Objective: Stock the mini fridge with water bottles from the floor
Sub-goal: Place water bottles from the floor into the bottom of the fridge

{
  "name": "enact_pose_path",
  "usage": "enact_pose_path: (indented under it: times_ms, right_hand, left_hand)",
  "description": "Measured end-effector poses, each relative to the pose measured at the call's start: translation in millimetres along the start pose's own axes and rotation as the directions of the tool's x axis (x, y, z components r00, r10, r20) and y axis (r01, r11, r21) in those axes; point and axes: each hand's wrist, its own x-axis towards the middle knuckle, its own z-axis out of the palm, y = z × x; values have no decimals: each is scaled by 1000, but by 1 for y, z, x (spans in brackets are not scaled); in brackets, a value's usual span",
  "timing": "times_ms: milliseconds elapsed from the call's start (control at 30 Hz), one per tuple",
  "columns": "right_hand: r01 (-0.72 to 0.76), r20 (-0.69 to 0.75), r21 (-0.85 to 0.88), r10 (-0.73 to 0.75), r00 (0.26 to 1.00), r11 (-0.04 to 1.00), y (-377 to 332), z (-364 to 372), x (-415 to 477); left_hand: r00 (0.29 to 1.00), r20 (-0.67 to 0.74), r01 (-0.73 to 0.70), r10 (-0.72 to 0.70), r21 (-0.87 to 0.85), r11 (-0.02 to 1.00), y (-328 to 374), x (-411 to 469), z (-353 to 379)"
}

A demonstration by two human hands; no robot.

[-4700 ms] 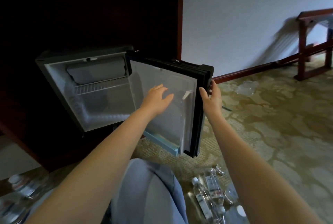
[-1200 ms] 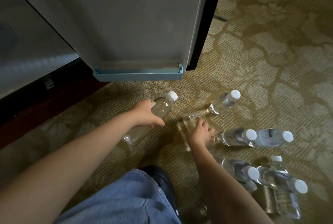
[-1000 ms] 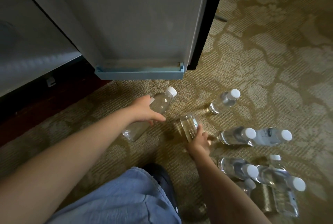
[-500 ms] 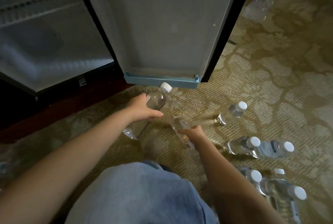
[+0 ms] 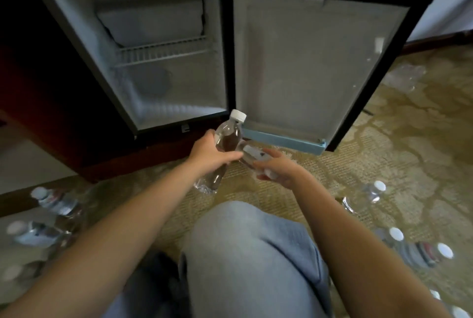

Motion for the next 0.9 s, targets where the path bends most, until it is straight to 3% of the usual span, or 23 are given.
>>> enact_pose_path:
  times_ms: [167,267,367,500,633,800,900]
  right_hand:
    - [186,-117,-339,-238,964,922,-60,44,-32]
    - [236,-139,-398,-312,940,887,-83,73,-50]
    - [253,-193,-333,-328,925,908,-103,100,-64]
    - [305,-279,-103,-322,905,947,-130,127,-79]
    - [407,-341,-27,-391,855,913,-158,136,-77]
    - [424,-424,147,-330,843,894,-179,150,-49]
    - [433,-426,137,-341,838,891,-185,155,-23]
  left_hand:
    - [989,-146,-21,-9,-201,979,-11,-25,-48]
    - [979,-199,-32,-30,-303,953,-23,-38,-72]
    - [964,-257,-36,-70,-389,921,-30,-50,-94]
    - [924,-358,-57,-135,-478,876,-42,-59,-122]
    - [892,-425,-65,-152,-454,889,-48,-51,-143]
    - [864,-477,-73,-159,-431,899,-47,-21,-159]
    - [848,-498,-55,-184,-428,902,-49,3,-165]
